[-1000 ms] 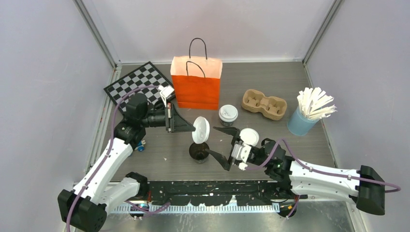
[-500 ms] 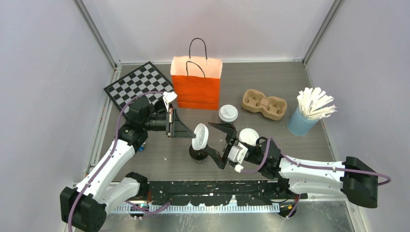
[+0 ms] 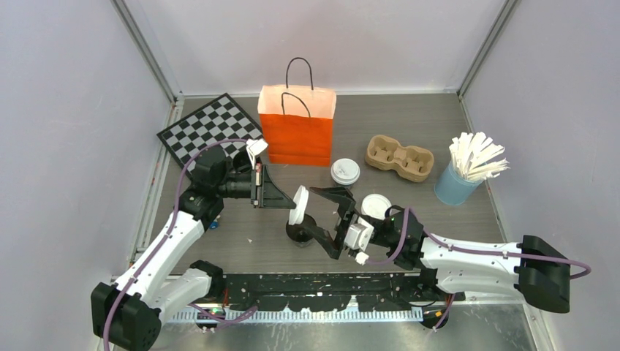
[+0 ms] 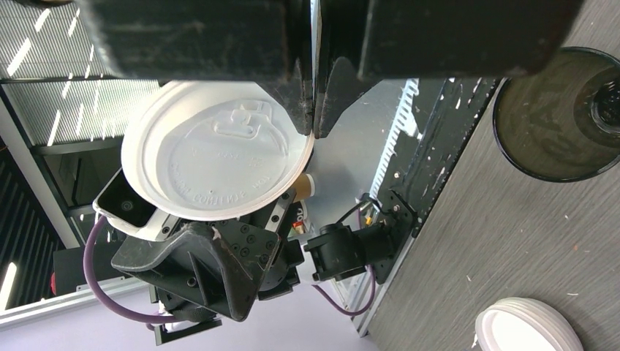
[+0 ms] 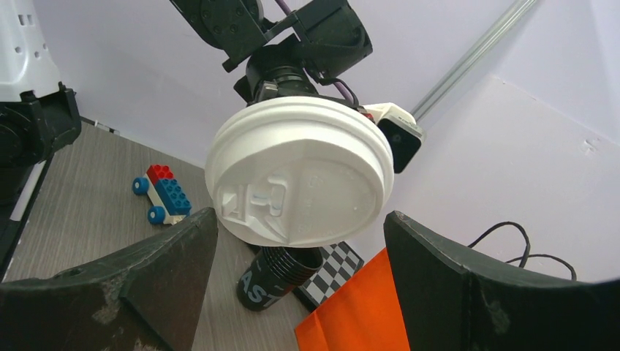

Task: Pack the takeout coffee

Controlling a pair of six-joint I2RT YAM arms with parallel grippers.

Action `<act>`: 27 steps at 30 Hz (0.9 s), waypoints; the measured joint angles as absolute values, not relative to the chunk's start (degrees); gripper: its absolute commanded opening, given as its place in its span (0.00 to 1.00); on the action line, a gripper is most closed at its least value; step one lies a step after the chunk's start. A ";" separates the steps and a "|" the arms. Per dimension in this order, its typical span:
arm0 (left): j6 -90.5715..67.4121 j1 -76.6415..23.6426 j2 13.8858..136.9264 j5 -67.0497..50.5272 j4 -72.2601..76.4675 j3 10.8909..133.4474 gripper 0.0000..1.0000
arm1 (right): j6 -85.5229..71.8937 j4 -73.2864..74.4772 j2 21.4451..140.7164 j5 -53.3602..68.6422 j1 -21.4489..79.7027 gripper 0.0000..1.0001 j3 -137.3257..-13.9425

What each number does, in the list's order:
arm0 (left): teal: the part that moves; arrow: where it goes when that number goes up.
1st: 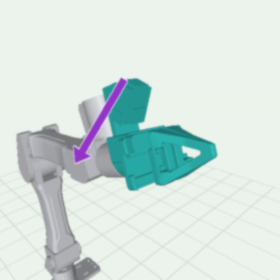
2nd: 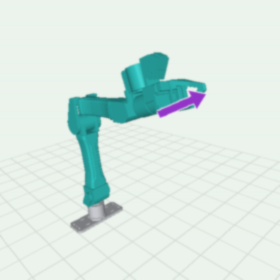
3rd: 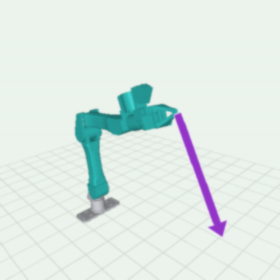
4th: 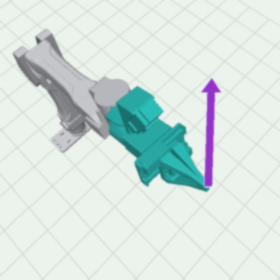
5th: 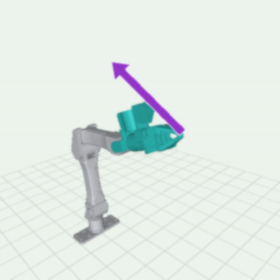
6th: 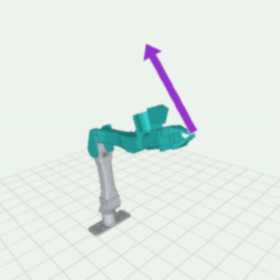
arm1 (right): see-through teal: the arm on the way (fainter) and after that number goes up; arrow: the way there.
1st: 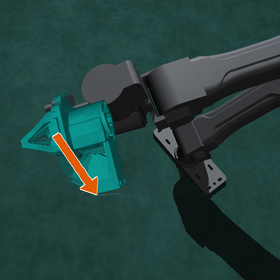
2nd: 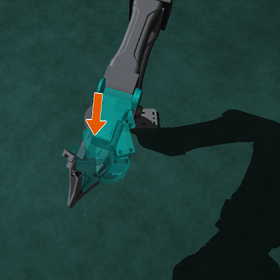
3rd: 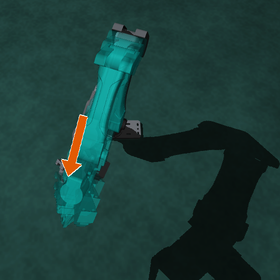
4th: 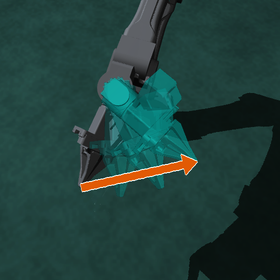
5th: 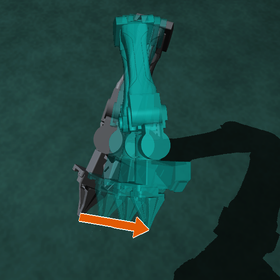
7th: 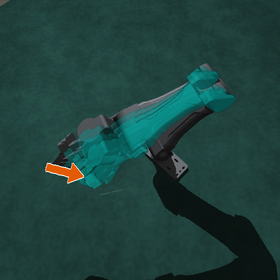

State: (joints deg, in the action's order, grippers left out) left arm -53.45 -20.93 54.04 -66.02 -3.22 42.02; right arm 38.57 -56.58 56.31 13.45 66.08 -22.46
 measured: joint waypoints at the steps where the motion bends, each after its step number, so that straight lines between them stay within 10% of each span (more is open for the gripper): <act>1: -53.54 -20.93 54.04 -66.02 -3.22 42.02 0.00 | 38.76 -56.25 56.31 13.65 66.17 0.88 -22.63; 15: -53.60 -20.93 54.04 -65.69 -3.22 41.32 0.00 | 40.16 -55.48 58.04 13.56 66.81 0.79 -23.90; 27: -46.85 -20.36 53.21 -55.88 -12.43 42.68 0.74 | 34.89 -54.87 57.21 9.63 66.92 0.71 -22.11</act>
